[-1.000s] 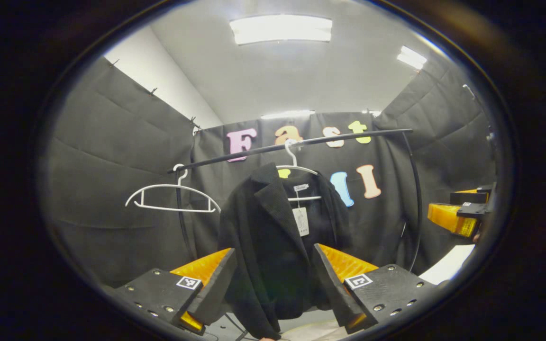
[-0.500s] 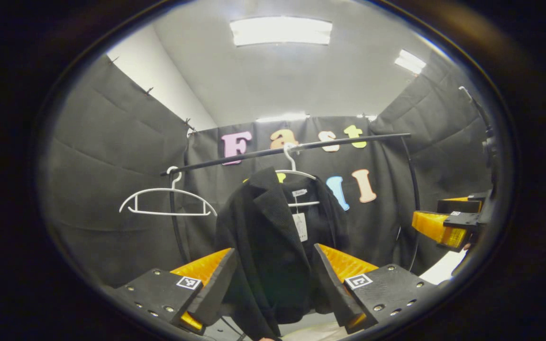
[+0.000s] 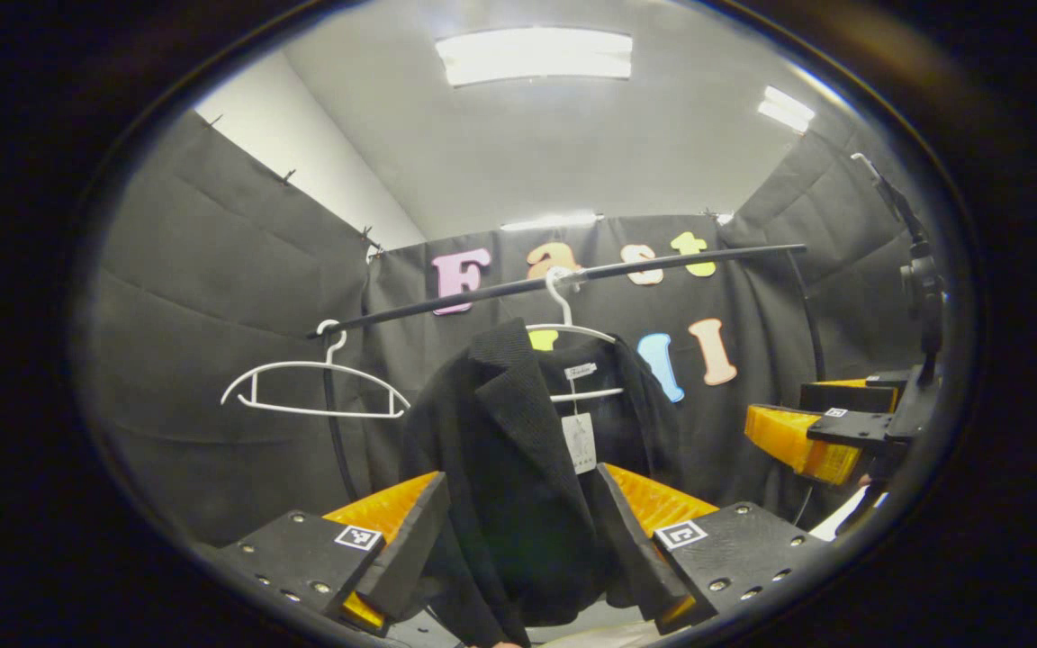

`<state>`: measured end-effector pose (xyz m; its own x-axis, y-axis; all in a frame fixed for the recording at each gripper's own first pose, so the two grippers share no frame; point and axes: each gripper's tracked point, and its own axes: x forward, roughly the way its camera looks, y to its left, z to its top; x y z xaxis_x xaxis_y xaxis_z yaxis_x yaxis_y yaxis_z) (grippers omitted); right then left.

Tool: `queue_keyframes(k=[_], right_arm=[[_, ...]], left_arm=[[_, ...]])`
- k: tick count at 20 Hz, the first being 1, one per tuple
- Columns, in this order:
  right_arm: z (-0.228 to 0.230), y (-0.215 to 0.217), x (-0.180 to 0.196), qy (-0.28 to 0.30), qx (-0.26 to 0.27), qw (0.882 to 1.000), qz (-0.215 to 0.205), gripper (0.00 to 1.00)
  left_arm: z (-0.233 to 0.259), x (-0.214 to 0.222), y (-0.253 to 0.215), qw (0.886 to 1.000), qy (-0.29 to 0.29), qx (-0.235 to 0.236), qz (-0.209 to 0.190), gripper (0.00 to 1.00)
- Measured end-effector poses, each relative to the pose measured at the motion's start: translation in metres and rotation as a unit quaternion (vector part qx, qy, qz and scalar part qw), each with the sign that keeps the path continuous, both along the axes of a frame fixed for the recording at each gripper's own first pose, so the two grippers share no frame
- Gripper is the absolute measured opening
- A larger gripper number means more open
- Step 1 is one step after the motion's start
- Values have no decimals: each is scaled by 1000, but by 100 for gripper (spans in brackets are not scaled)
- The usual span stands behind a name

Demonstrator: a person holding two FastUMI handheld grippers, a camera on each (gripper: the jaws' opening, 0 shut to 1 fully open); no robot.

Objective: Grasp the clothes on the hanger with both hands and then place them into the laundry hamper below.

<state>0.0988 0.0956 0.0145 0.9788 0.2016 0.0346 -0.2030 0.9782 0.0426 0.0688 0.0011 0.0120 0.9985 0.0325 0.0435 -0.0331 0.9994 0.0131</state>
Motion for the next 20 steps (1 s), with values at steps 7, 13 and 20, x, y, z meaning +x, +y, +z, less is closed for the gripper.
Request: queue_keyframes(k=[7,13,20], right_arm=[[5,13,55,-5,4,999,40,99],[1,30,95,-7,7,998,69,99],[-1,47,141,-7,13,996,92,96]], left_arm=[[2,42,-15,1000,1,2,31,94],[-7,76,-17,998,13,7,57,94],[-13,116,-12,995,19,19,93,94]])
